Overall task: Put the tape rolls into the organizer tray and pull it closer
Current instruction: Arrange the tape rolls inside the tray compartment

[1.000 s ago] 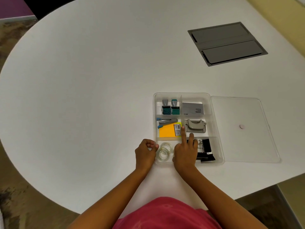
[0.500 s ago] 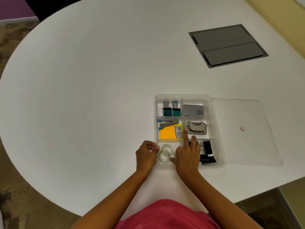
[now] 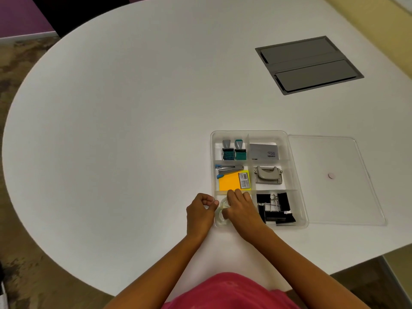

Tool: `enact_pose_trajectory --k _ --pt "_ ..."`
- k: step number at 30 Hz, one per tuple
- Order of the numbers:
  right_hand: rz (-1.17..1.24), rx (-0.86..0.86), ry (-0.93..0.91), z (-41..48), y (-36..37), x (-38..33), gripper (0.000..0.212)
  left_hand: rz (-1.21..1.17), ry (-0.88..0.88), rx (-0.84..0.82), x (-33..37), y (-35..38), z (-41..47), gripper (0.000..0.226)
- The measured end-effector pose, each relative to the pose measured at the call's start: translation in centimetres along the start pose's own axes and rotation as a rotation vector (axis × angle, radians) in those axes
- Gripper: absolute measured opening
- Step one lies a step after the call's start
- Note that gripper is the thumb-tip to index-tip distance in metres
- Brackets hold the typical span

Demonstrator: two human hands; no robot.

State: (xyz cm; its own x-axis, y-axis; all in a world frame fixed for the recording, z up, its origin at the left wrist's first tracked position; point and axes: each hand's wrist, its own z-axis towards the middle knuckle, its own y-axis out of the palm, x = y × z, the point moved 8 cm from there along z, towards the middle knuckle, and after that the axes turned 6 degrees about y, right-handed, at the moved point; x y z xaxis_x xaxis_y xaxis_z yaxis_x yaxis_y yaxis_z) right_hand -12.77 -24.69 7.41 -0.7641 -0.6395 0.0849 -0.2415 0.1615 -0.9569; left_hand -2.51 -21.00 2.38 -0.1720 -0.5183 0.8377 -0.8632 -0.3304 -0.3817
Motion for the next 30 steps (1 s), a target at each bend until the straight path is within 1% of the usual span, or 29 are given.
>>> enact_pose_trajectory --k 3,8,12,16,19,21,23,27,30 --pt "-0.061 0.01 0.015 0.2 0.1 0.1 0.03 0.004 0.004 -0.006 0.0 0.0 -0.1 0.011" --pt "-0.07 0.048 0.037 0.1 -0.4 0.4 0.028 0.02 0.0 -0.009 0.0 0.1 -0.1 0.011" --pt "0.021 0.128 0.064 -0.3 -0.9 0.7 0.028 0.011 -0.01 -0.014 -0.1 0.2 -0.1 0.015" --pt "0.105 0.164 0.202 -0.4 -0.4 2.2 0.032 0.007 -0.006 -0.017 -0.1 0.2 -0.2 0.013" --pt "0.11 0.137 0.301 -0.2 0.1 2.9 0.032 0.015 -0.009 -0.021 -0.2 0.2 -0.2 0.012" --pt "0.104 0.095 0.327 0.1 0.6 2.9 0.028 0.023 -0.008 -0.025 -0.2 0.2 -0.2 0.012" --pt "0.096 0.056 0.331 0.4 1.0 2.8 0.023 0.026 -0.003 -0.025 -0.1 0.2 -0.2 0.012" --pt "0.08 -0.02 0.327 0.7 2.0 2.5 0.034 0.028 -0.004 -0.028 -0.1 0.2 -0.2 0.013" --pt "0.112 -0.014 0.309 0.8 1.9 2.1 0.031 0.036 -0.004 -0.027 -0.1 0.2 -0.2 0.013"
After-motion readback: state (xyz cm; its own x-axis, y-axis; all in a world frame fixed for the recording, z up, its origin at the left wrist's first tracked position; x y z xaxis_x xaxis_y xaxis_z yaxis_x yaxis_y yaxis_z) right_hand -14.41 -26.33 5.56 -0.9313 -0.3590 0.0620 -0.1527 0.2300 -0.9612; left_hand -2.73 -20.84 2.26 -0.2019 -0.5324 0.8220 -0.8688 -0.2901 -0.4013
